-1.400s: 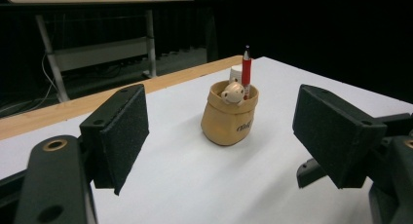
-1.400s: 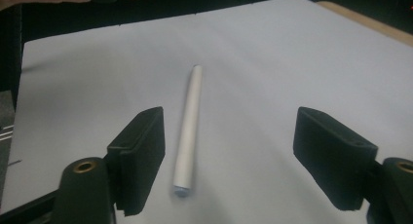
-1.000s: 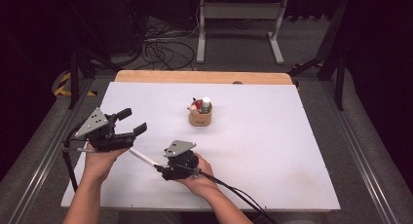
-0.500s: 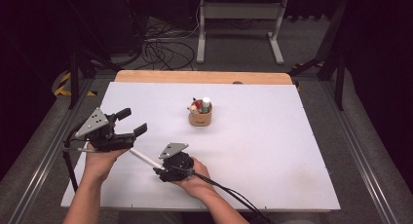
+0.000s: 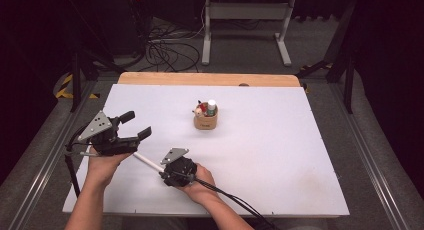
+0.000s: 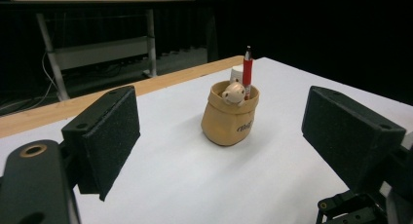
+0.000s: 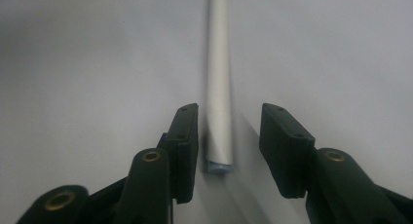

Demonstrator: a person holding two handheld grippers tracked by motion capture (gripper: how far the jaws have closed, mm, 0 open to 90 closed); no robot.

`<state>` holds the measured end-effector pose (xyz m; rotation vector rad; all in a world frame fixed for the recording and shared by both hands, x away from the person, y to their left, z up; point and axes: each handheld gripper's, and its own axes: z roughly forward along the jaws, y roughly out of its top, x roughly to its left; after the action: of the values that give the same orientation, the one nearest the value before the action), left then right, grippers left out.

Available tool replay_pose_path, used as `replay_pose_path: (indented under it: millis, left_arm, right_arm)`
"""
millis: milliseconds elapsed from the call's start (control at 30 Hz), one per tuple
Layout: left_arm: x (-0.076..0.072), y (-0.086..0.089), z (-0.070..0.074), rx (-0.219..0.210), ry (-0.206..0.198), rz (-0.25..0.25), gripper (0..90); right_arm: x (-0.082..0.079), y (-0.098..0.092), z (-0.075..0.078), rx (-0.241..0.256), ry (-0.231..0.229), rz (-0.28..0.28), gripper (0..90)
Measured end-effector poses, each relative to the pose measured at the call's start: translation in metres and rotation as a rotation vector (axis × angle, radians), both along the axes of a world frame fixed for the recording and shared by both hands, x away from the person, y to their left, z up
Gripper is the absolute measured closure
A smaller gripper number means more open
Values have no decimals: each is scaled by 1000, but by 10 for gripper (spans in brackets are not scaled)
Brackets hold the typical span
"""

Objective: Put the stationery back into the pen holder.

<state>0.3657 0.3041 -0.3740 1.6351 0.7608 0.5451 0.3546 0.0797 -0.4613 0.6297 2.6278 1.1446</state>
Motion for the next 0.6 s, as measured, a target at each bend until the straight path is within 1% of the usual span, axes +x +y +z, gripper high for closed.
replay_pose_path:
  millis: [167,200,233,367,500,600]
  left_arm:
    - [0,0,0,-1,3,4,149]
    - [0,0,0,5,-5,3,149]
    - [0,0,0,9,-8,3,149]
    - [0,0,0,4,-4,3,150]
    - [0,-1,0,9,-5,1,150]
    - [0,-1,0,8,-5,2,151]
  right_arm:
    - [-1,0,0,1,3,-10,674]
    - [0,0,0,-3,-1,-8,690]
    - [0,0,0,7,4,-16,706]
    - [2,-1,0,8,8,-26,780]
    - [3,-2,0,1,4,-24,791]
    - [4,-2,0,14,10,-21,793]
